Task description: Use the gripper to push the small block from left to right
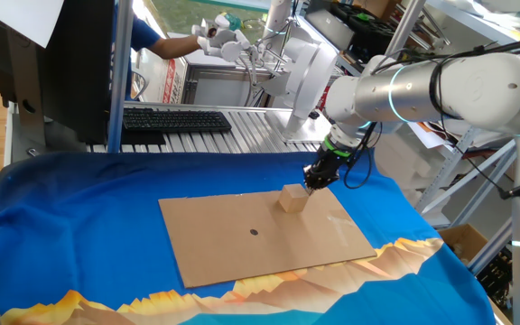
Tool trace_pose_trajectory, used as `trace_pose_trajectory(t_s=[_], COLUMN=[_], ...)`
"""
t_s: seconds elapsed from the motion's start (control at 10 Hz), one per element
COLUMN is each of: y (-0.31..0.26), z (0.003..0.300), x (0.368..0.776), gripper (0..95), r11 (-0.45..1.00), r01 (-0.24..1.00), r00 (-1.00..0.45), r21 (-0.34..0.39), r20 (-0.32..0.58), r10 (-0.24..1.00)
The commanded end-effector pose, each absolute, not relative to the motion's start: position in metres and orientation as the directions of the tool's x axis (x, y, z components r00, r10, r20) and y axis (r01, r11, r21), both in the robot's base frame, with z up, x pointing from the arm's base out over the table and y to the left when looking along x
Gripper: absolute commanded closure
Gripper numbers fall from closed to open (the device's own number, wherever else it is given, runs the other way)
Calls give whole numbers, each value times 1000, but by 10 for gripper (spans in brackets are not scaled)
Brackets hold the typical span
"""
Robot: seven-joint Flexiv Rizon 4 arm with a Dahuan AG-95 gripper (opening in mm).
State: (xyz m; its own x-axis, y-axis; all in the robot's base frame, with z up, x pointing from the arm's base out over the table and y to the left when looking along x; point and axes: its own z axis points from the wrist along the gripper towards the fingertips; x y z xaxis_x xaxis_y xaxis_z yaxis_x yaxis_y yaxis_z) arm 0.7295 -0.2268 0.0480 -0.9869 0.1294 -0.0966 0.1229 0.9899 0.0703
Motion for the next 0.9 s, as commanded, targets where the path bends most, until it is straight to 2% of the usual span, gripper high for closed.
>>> trace_pose_trajectory(t_s=[0.1,0.9], y=[-226,-223], z=[46,40], x=[730,730], gripper=[950,950], r11=[989,984], r01=[124,144], r00=[-987,-984], r21=[76,105], r20=[-92,-89], r10=[131,154])
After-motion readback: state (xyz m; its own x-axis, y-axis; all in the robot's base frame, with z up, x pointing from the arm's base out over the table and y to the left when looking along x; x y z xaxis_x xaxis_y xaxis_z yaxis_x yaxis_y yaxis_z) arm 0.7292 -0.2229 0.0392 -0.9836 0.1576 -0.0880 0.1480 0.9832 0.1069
